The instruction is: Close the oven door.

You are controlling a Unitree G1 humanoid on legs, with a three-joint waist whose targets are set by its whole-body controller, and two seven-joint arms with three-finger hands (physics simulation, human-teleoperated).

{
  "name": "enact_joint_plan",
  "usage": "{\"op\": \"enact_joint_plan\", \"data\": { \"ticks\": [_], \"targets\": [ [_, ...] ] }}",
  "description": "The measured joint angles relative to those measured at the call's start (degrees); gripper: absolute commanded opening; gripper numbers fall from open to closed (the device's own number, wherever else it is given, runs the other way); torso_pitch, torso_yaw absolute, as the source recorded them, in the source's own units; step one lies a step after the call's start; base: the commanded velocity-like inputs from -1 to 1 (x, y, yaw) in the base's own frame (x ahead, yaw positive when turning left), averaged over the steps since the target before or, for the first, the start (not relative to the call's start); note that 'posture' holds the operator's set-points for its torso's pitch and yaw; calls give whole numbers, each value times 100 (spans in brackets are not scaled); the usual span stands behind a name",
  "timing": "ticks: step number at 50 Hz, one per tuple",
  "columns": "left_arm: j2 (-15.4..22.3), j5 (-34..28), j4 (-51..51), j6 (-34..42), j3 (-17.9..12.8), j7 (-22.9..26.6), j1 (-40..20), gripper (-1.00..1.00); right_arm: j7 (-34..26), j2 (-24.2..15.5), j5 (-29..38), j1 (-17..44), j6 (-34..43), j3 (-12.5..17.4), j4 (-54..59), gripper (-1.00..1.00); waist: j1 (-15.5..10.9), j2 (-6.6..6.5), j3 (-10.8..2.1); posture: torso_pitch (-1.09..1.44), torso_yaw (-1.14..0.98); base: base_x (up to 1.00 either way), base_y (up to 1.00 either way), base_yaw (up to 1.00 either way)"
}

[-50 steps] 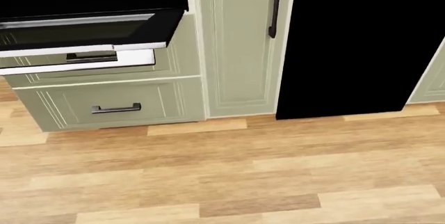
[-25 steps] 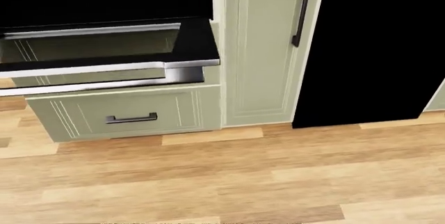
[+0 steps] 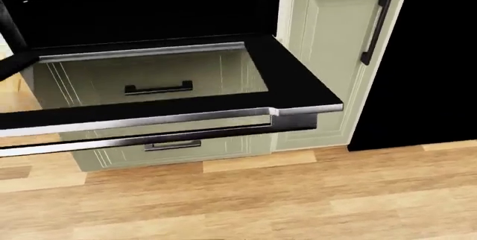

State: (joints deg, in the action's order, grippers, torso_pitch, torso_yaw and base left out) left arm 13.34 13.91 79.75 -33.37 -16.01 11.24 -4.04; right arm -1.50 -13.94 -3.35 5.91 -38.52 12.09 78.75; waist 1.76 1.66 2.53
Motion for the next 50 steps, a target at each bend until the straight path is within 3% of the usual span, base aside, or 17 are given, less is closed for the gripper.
{"op": "enact_joint_plan", "data": {
  "ticks": [2,4,6,9,16,20,28,30,31,33,34,36,38,40,41,46,50],
  "targets": [
    [19,20,-11,-26,-10,-7,-3,100,4,5,-9,-10,-6,2,14,100,12,-233,2,0,0,23,68,0],
    [34,31,-4,-39,-14,-9,5,100,0,11,-20,-14,-5,6,38,100,-51,-578,-66,0,0,19,69,0],
    [94,54,25,23,-44,-32,-4,100,-25,149,-19,14,45,-29,59,100,-202,-592,-69,0,0,7,61,0],
    [134,89,-33,-25,-66,-48,-14,100,-148,231,25,13,37,-95,58,100,-278,-741,-71,0,0,0,6,0],
    [57,65,3,-13,-14,-22,-19,100,-135,71,-76,2,-53,-2,29,100,-177,-385,30,0,0,0,4,0],
    [35,45,63,55,-8,3,24,100,-107,81,-97,15,-78,-15,23,100,-294,-219,-25,0,0,0,24,0],
    [107,83,-21,-18,-41,-24,-21,100,-169,105,-69,34,-59,-34,19,100,-394,-215,-45,0,0,0,24,0],
    [57,89,-41,-22,-30,-23,-55,100,-156,70,-93,38,-38,-11,18,100,-337,-321,41,0,0,0,24,0],
    [40,81,-34,-13,-12,-13,-57,100,-146,87,-104,18,-22,-7,39,100,-326,-250,56,0,0,0,23,0],
    [35,70,-20,-9,1,9,-38,100,-154,110,-102,-22,1,-25,93,100,-228,-14,-43,0,0,0,24,0],
    [29,69,-7,-8,2,13,-28,100,-162,94,-102,-17,2,-26,89,100,-188,28,-86,0,0,0,24,0],
    [8,63,-2,-5,15,22,-33,100,-152,33,-121,10,-26,2,25,100,-134,-38,-94,0,0,0,25,0],
    [-7,56,-9,0,26,33,-37,100,-140,-8,-152,33,-51,31,-18,100,-105,-198,-35,0,0,0,24,0],
    [3,54,-3,-4,27,39,-23,100,-140,-21,-169,32,-71,37,-9,100,-151,-460,-59,0,0,0,25,0],
    [57,59,6,11,16,31,-34,100,-141,36,-175,43,-66,36,-3,100,-192,-493,-85,0,0,0,25,0],
    [131,131,-11,-5,-50,-41,10,100,-276,199,-60,7,-13,-86,68,100,-282,-405,-115,0,0,0,26,0],
    [124,133,-30,-22,-37,-15,-21,100,-233,104,-94,18,-10,-20,46,100,-183,-114,-47,0,0,0,28,0]
  ]
}}
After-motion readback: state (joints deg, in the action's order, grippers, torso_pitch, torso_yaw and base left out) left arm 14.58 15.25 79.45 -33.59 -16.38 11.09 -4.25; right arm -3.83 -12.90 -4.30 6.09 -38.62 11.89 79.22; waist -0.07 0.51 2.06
